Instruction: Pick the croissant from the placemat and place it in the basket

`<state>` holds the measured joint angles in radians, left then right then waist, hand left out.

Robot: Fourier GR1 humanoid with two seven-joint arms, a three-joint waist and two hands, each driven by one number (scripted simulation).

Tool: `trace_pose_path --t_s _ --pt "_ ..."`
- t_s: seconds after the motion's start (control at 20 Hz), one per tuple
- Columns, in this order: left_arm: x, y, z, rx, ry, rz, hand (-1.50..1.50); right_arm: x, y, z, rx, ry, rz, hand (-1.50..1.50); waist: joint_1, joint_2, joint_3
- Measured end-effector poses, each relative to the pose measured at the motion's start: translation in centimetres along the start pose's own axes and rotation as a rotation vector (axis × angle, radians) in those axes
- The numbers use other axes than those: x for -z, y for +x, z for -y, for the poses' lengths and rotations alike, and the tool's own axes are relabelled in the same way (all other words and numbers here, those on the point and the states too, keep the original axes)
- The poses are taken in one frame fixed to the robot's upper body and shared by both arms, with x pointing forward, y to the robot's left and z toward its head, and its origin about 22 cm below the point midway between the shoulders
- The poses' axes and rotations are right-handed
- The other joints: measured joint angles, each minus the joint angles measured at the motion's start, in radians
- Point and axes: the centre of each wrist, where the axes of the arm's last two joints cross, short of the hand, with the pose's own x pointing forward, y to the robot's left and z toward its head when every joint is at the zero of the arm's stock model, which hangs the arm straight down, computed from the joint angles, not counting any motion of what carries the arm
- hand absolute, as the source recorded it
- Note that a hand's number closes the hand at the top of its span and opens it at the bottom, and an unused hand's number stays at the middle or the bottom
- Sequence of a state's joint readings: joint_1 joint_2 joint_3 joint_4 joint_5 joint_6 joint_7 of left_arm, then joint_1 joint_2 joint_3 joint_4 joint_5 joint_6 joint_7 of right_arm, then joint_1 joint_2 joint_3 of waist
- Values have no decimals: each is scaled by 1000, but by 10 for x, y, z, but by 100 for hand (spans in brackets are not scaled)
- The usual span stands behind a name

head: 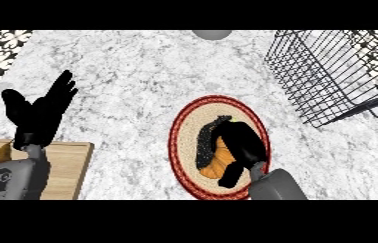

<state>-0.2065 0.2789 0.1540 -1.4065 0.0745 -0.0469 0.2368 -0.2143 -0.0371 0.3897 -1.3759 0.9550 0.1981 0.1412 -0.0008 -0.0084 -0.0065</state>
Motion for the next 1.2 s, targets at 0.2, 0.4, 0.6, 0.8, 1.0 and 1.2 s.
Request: trace_pose_path --t_s 0.2,0.4,0.6,0.8,1.0,1.2 --pt "-4 -1 3 2 -2 -2 0 2 5 -2 -21 10 9 150 -1 -3 -3" --pt "-1 -1 7 6 -30 9 0 24 3 18 47 -99 -222 150 29 12 2" --pt "1 4 13 11 -52 26 0 39 -6 50 153 -271 -495 150 55 30 5" --pt "5 12 23 14 -89 49 0 56 2 88 288 -465 -666 150 99 39 7" --pt "10 18 32 21 -120 63 0 70 28 128 395 -712 -679 150 133 45 7" --pt "13 22 40 26 -144 65 0 85 56 160 382 -910 -651 150 153 48 4"
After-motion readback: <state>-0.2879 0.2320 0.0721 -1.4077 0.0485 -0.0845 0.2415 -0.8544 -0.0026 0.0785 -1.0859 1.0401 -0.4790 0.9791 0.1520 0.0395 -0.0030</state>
